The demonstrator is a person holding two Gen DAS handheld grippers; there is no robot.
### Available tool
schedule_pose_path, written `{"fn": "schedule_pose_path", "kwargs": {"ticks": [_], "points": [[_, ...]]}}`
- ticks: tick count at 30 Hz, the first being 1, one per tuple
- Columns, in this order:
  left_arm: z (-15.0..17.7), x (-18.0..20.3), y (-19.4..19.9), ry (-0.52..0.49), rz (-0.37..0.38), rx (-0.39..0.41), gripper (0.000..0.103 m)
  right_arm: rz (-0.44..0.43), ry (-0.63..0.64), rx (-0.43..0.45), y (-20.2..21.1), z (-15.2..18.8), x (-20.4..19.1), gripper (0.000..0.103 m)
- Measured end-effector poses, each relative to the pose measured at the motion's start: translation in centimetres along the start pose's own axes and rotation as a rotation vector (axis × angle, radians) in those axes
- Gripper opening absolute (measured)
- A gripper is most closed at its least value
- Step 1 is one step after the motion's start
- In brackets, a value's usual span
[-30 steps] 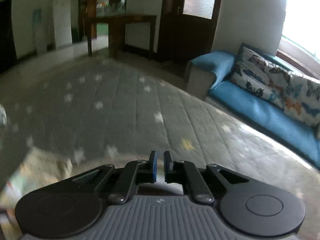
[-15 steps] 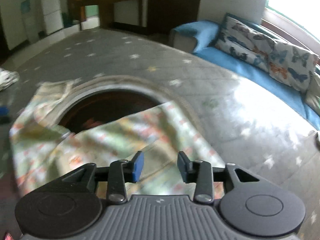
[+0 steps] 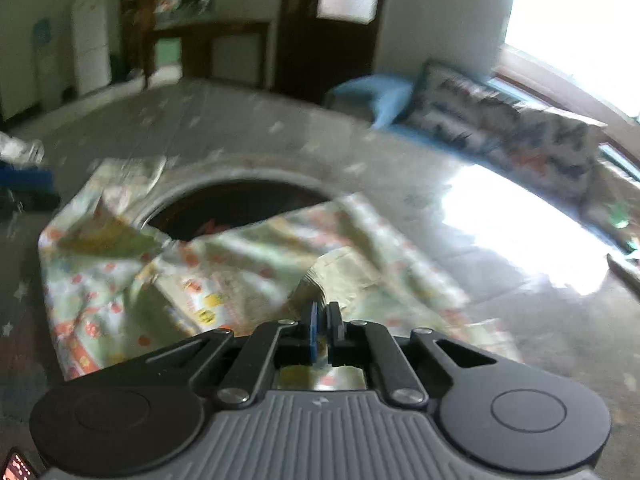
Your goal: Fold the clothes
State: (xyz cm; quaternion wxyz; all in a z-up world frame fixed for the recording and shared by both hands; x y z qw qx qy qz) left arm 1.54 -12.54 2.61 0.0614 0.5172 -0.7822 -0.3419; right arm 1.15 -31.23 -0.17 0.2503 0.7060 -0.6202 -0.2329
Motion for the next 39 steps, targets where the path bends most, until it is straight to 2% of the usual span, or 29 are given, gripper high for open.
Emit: {"fn": "schedule_pose_path", "kwargs": {"ticks": [3,6,10,14,17,19,22,24,26,28,31,35,39], "points": [[-0.6,1.3,-1.3,-0.033,0.023,-0.002,0.033,0.045,-0.075,0.08,3.8,-0.6,2.5,0.003],[-0.7,2.1,-2.9,-0.053,0.043,-0.02,0.033,0.131,-0.156,0.163,9.2,0.0,6.1,0.003],[-0.7,2.6,-4.7,-0.078,0.059,-0.044,0.033,0.297,-0.275,0.24,16.9,3.3,11.6,0.003],[-0.5,3.0,-5.7,-0.105,0.069,-0.061,0.033,0.427,-0.402,0.23,21.7,8.1,15.1,0.003],[-0.6,3.0,-5.8,-0.105,0.073,-0.07,0.033,0.431,-0.501,0.136,22.8,11.9,16.0,0.007],[-0.9,3.0,-5.8,-0.1,0.083,-0.071,0.033,0.459,-0.513,0.095,22.9,13.5,16.1,0.008],[-2.3,3.6,-6.1,-0.11,0.104,-0.055,0.034,0.507,-0.509,0.137,24.1,13.0,16.3,0.011],[-3.5,4.2,-6.6,-0.119,0.121,-0.045,0.035,0.499,-0.495,0.202,24.8,10.8,16.3,0.014],[-4.8,5.1,-7.5,-0.119,0.154,-0.041,0.038,0.426,-0.482,0.237,24.1,8.4,16.3,0.022],[-6.1,6.1,-8.6,-0.115,0.19,-0.038,0.042,0.341,-0.481,0.227,22.0,6.5,16.2,0.032],[-7.6,7.6,-10.8,-0.139,0.204,-0.04,0.047,0.275,-0.465,0.15,16.8,4.8,16.5,0.035],[-8.6,8.7,-13.7,-0.16,0.211,-0.065,0.055,0.273,-0.474,0.042,11.1,4.7,17.9,0.037],[-9.0,9.2,-16.2,-0.132,0.244,-0.097,0.056,0.264,-0.527,-0.06,7.5,6.0,19.5,0.039]]}}
Point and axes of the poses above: each gripper's, at about its wrist camera, not at the fingertips, and y roughly against the way its jaws point, x to its right, z to its underside, the point moved 8 cm from there along -y, roughly the way its jaws point, and after that the axes turned 10 degrees about -y, right-handed, at the moved point
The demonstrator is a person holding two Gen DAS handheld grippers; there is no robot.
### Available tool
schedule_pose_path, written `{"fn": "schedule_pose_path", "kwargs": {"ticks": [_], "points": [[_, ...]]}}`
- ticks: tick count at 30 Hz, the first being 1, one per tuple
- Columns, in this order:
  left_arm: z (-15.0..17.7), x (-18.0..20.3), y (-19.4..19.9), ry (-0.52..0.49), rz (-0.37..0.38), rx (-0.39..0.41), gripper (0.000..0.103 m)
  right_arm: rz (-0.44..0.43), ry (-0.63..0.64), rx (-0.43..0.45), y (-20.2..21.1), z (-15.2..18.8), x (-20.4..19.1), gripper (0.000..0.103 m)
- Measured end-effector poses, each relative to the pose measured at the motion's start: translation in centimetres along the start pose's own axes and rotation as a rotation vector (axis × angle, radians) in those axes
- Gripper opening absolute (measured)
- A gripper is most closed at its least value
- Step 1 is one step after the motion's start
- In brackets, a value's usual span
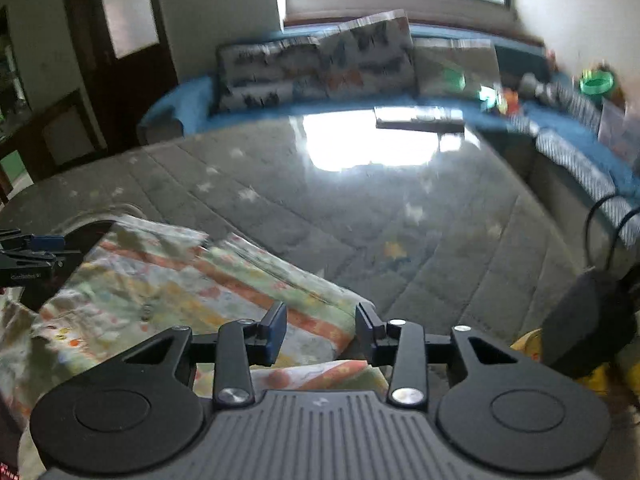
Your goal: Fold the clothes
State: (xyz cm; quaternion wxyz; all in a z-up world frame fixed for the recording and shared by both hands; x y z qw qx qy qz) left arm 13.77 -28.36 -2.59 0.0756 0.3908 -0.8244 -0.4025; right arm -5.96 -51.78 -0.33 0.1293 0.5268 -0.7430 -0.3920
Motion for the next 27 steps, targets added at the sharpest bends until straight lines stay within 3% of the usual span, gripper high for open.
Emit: {"fn": "schedule_pose_path", "kwargs": {"ticks": [5,6,7,12,13,15,17,27], "points": [[-0.3,0.7,-1.4,-0.008,0.055,-0.006,0.051,0.007,-0.034,-0.064,-2.3,0.8,1.5,0.041],[-0.2,0.9,-1.7,-0.018,0.054,-0.011,0.041,0.004,-0.037,-0.073,-2.6,0.8,1.5,0.041],[-0.2,1.0,-1.8,-0.021,0.057,-0.012,0.04,0.003,-0.033,-0.078,-2.9,0.9,1.5,0.041],[-0.3,1.1,-1.8,-0.02,0.058,0.006,0.01,-0.002,-0.008,-0.103,-4.1,0.8,1.2,0.04],[-0.2,1.1,-1.9,-0.016,0.057,0.01,0.008,-0.002,0.005,-0.102,-4.2,0.7,0.9,0.038],[-0.1,0.9,-1.7,-0.001,0.049,0.02,0.005,-0.006,0.026,-0.103,-4.5,0.3,0.3,0.021],[-0.1,0.3,-1.3,-0.004,0.009,0.034,0.004,-0.012,0.046,-0.103,-4.8,-0.1,-0.4,0.009],[-0.4,-8.3,1.9,0.103,-0.229,0.09,0.003,-0.114,0.149,0.024,-7.6,-6.8,-9.3,0.008]]}}
Point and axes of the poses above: each gripper's, at about its wrist camera, not at the fingertips, and y roughly against the way its jaws point, x to its right, z to its underside, the point moved 8 cm from there along -y, roughly the way its jaws point, and after that the axes turned 10 degrees about -y, right-handed, at the moved point
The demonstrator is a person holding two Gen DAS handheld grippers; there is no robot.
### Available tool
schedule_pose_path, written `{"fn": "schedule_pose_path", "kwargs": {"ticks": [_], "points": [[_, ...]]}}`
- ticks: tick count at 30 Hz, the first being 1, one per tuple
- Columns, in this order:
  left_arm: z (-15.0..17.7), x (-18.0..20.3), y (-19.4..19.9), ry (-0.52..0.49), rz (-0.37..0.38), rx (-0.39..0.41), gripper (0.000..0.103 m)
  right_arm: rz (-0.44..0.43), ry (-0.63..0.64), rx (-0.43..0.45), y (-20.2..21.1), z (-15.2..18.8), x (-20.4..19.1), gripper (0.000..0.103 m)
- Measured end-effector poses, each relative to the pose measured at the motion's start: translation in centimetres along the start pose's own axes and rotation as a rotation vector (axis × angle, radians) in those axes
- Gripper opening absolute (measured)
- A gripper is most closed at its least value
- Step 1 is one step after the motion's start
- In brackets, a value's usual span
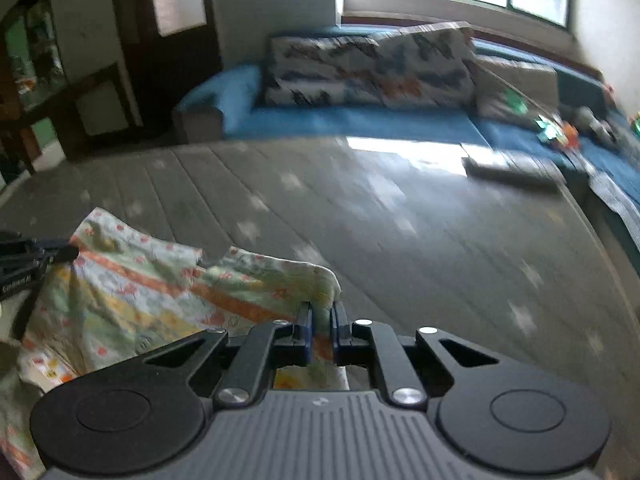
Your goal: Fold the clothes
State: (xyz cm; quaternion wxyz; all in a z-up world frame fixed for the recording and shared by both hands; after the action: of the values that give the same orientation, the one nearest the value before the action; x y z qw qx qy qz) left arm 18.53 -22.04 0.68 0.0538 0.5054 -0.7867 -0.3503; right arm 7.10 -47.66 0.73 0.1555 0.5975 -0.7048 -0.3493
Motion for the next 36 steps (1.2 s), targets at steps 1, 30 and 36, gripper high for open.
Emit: {"fn": "schedule_pose_path", "kwargs": {"ticks": [1,30,36], "points": [[0.0,-1.2,0.0,0.016,-0.031,0.001,0.003,-0.021,-0.002,0.017,-0.4,-0.8,-0.9,0.008],[4.0,18.9,15.0,-0.425,0.425,0.157,0.06,0.045,0.238,-0.06,-1.0,5.9,-1.8,0.021],[5.3,21.6,12.6,-0.466,0.415,0.072,0.048,0.096,0.286,-0.011,1.8,6.1,-1.6,0.012]]}}
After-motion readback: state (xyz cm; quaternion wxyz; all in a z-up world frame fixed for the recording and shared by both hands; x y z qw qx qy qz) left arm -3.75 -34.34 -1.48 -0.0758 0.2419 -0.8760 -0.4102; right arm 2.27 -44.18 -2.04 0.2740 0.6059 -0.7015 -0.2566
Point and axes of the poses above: each gripper's, at about its wrist camera, not at the fingertips, and y roughly against the way its jaws point, x to its right, z to its underside, the point moved 8 cm from there along -y, roughly the way its jaws point, and after that the axes turned 10 degrees about -y, right-handed, at the moved point
